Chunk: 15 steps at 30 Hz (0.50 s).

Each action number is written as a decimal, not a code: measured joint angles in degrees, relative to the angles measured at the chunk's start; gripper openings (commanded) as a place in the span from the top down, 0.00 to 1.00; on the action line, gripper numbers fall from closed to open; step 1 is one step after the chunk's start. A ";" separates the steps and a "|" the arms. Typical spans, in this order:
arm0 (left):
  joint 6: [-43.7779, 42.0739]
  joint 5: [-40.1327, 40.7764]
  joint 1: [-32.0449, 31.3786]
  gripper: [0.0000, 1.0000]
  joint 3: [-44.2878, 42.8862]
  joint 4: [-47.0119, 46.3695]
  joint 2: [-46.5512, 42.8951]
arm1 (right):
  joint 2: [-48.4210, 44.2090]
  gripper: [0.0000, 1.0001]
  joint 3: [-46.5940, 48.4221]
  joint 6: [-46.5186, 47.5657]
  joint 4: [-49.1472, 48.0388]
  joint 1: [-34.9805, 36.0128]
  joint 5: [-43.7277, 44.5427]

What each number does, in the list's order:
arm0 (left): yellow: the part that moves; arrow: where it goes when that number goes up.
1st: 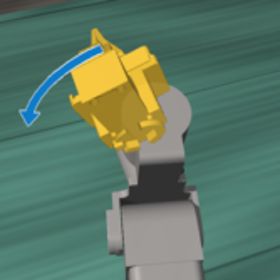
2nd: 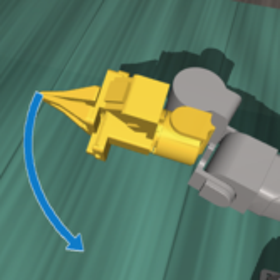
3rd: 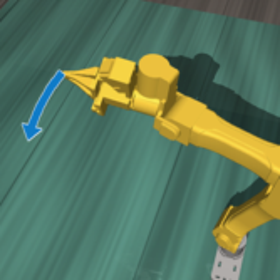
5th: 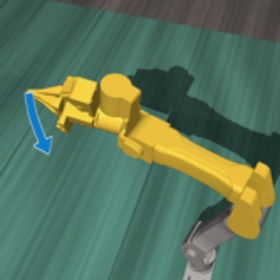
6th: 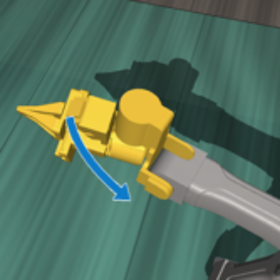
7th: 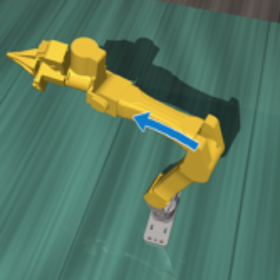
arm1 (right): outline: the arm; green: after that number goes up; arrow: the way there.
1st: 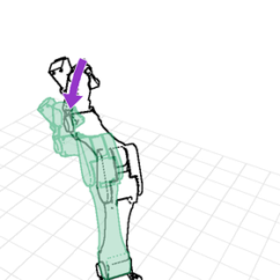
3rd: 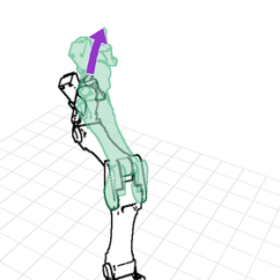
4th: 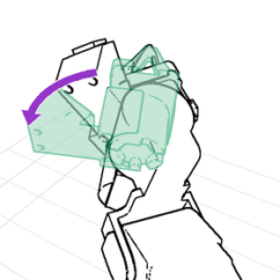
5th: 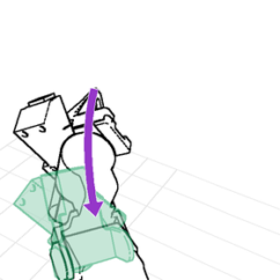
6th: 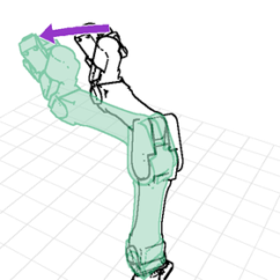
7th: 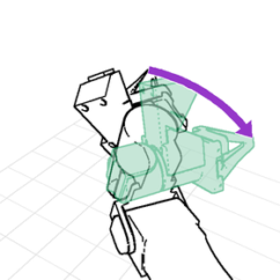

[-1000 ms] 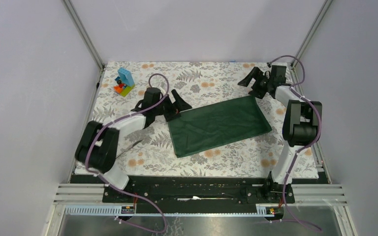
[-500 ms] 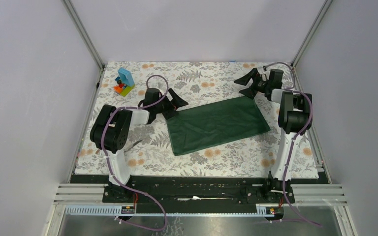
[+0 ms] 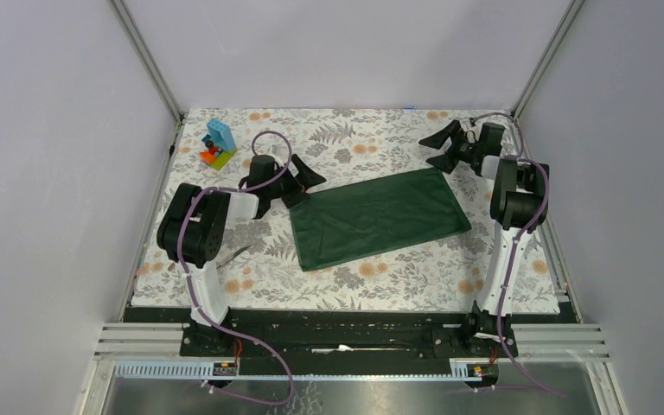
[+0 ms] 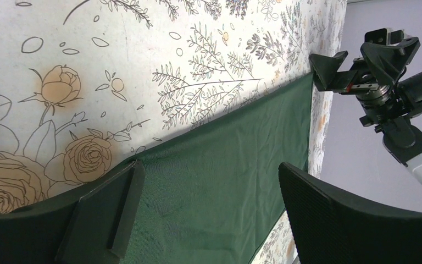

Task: Fold the napkin into a case and place the utensils inside
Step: Smooth out the rectangle-folded napkin at the center of the board.

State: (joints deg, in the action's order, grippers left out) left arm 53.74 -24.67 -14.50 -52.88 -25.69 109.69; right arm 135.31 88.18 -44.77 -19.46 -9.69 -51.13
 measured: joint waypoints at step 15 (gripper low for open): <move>-1.84 -6.78 1.20 0.01 -6.36 13.22 -4.76 | -11.61 0.00 -2.21 6.60 14.95 -2.01 4.57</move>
State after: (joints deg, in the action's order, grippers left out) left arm 51.90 -31.44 -13.30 -59.24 -12.47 104.92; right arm 123.70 85.97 -38.17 -4.51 -11.70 -46.57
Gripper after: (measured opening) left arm 0.987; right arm 0.994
